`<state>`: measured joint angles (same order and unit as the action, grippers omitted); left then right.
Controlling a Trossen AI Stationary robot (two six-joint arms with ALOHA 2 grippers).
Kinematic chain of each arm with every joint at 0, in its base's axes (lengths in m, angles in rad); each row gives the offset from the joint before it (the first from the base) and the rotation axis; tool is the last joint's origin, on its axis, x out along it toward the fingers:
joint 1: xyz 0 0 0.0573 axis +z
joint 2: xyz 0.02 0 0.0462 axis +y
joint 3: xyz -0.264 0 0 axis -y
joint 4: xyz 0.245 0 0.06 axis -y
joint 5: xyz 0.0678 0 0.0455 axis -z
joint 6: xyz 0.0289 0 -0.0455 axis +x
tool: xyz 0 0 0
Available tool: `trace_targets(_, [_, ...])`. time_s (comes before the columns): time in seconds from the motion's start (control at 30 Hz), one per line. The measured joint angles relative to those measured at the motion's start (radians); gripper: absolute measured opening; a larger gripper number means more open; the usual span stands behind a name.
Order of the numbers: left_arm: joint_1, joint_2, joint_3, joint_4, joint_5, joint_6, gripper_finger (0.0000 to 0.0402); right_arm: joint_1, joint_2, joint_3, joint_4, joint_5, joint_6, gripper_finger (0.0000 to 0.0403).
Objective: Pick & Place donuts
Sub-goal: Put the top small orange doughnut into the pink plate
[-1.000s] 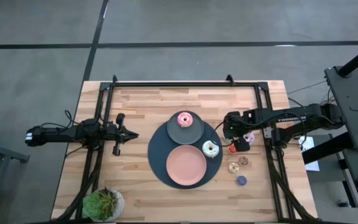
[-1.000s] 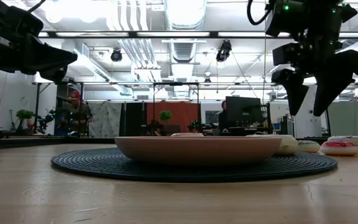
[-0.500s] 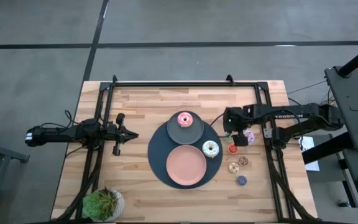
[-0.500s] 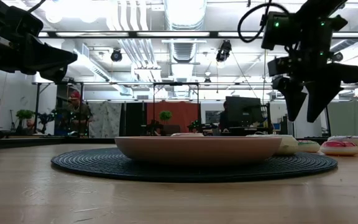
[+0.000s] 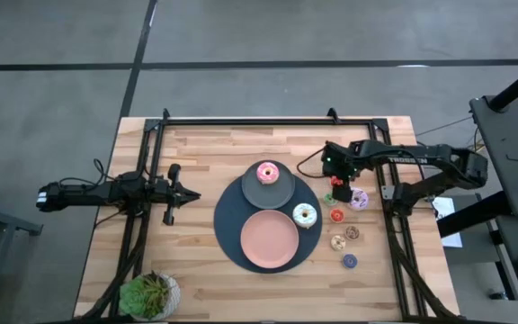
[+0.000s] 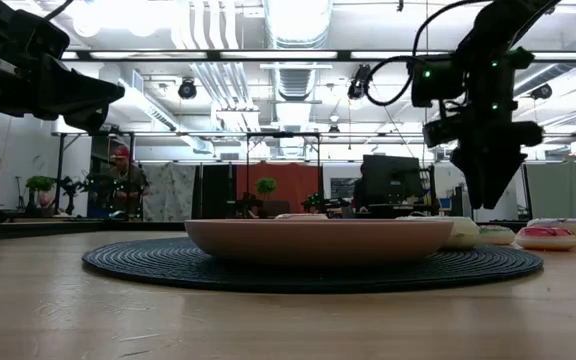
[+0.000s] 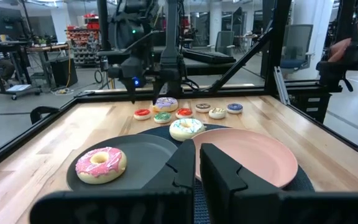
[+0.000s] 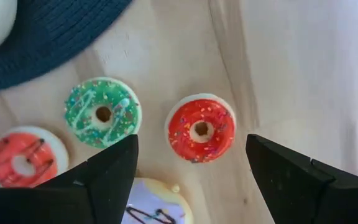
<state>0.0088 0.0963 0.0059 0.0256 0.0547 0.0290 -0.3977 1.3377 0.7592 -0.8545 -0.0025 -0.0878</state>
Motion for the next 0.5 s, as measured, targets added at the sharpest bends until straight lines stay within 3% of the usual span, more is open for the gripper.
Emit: trace_targets(0.5, [0.000, 0.000, 0.000, 0.000, 0.000, 0.000, 0.0000, -0.028, 0.059, 0.016, 0.036, 0.002, 0.173, 0.0298])
